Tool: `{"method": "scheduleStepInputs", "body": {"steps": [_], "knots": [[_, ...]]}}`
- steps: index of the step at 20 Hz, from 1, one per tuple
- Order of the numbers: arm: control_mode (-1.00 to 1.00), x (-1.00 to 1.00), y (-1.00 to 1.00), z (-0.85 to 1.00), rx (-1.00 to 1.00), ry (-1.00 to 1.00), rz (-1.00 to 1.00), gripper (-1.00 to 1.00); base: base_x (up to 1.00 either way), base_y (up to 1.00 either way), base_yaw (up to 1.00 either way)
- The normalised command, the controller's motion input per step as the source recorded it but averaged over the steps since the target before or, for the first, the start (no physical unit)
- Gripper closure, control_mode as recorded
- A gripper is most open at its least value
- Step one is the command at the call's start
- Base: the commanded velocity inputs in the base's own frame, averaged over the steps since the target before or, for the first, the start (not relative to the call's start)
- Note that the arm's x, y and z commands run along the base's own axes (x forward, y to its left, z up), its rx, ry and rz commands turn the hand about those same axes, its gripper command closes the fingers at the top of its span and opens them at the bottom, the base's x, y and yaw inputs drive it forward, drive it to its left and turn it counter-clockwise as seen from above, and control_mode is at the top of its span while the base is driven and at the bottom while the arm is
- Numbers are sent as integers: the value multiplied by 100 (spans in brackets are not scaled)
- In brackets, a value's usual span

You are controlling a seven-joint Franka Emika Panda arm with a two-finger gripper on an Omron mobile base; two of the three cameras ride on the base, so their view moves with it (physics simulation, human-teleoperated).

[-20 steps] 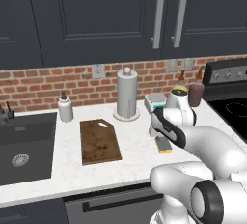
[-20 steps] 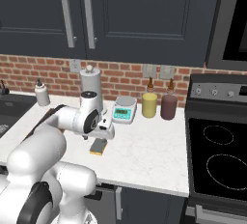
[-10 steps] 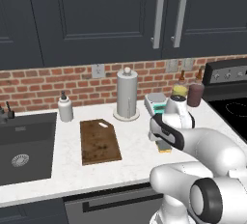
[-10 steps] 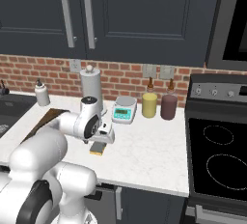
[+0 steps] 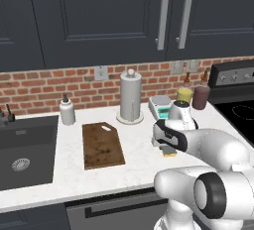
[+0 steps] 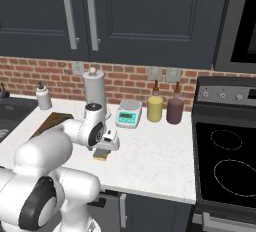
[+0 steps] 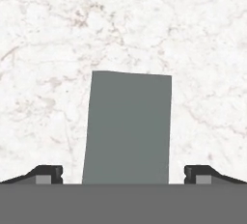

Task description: Pick up the sponge from the counter and clean the cutting board by briefly scrubbing or pressing down on the cutting board. Once finished, release the sponge.

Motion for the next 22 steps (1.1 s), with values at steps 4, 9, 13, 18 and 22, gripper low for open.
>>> {"method": "scheduleStepInputs", "body": {"steps": [4,9,13,18,22], "knots": [[-100,4,0,-17,0,0,0,-100,0,0,0],[-100,3,0,-22,0,2,0,-100,0,0,0],[-100,6,0,-28,0,3,0,-100,0,0,0],[-100,4,0,-30,0,3,0,-100,0,0,0],[-100,5,0,-36,0,5,0,100,0,0,0]]}}
